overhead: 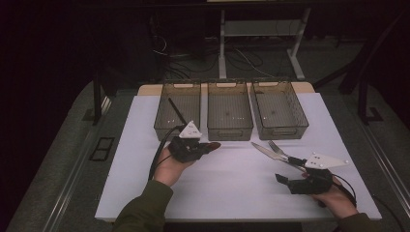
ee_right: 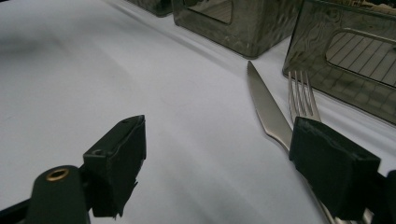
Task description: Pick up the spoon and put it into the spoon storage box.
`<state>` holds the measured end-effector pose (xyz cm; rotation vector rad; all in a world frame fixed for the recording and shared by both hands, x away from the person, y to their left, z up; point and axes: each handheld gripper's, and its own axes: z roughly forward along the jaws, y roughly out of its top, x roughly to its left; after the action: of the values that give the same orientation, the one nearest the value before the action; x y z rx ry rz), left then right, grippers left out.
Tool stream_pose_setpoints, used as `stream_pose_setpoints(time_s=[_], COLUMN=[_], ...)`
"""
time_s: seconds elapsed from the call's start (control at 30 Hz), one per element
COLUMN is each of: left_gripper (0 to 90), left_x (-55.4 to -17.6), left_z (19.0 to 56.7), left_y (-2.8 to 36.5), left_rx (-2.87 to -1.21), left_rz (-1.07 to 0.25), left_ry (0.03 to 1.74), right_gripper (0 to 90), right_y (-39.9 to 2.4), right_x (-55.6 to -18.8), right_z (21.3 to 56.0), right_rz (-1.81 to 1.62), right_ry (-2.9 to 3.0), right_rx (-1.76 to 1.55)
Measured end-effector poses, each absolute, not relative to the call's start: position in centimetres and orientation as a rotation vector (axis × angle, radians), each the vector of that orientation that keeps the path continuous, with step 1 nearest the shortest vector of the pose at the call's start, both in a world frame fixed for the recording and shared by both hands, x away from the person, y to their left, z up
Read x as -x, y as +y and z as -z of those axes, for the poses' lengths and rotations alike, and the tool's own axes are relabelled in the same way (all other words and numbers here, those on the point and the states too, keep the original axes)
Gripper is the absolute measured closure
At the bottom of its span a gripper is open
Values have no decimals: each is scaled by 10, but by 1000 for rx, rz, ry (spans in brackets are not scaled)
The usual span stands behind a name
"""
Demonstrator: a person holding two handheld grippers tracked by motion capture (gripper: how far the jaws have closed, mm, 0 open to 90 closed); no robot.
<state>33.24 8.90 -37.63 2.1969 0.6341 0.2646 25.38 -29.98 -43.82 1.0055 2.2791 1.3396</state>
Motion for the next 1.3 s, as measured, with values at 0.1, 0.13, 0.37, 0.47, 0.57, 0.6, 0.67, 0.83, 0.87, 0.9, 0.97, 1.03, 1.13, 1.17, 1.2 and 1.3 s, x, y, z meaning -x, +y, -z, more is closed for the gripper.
stream_pose_setpoints(time_s=[0.1,0.13,0.37,0.47,0.57,0.6,0.67,0.83,0.87,0.9,0.97,1.03,1.13,1.17,1.2,1.3], left_gripper=[806,806,806,806,806,806,806,806,806,806,806,806,806,806,805,805], left_x=[-340,-342,-359,-368,-376,-380,-385,-400,-403,-406,-411,-417,-427,-430,-433,-443], left_z=[370,369,356,352,348,347,345,340,339,338,337,337,336,335,336,336], left_y=[83,81,62,55,50,49,46,40,38,37,34,31,25,24,22,17], left_rx=[-2199,-2199,-2198,-2197,-2181,-2187,-2173,-2169,-2167,-2160,-2148,-2149,-2137,-2132,-2123,-2107], left_rz=[-266,-271,-293,-297,-294,-298,-298,-305,-307,-309,-311,-321,-323,-321,-320,-315], left_ry=[625,619,597,594,604,598,608,617,620,627,632,631,636,637,635,644], right_gripper=[181,180,180,181,181,180,181,180,181,180,181,181,180,181,181,181], right_y=[-300,-300,-299,-299,-300,-300,-301,-300,-300,-300,-300,-301,-301,-301,-301,-301], right_x=[-254,-255,-254,-253,-253,-253,-253,-253,-253,-253,-253,-253,-253,-253,-253,-254], right_z=[438,438,437,437,436,436,436,436,436,436,436,436,436,436,436,436], right_rz=[-1357,-1361,-1364,-1370,-1374,-1375,-1376,-1377,-1377,-1377,-1379,-1380,-1382,-1383,-1384,-1383], right_ry=[2272,2269,2273,2268,2263,2261,2259,2260,2261,2261,2261,2260,2258,2259,2259,2261], right_rx=[-1012,-1013,-1004,-999,-1004,-1006,-1009,-1011,-1010,-1010,-1010,-1011,-1012,-1012,-1012,-1014])
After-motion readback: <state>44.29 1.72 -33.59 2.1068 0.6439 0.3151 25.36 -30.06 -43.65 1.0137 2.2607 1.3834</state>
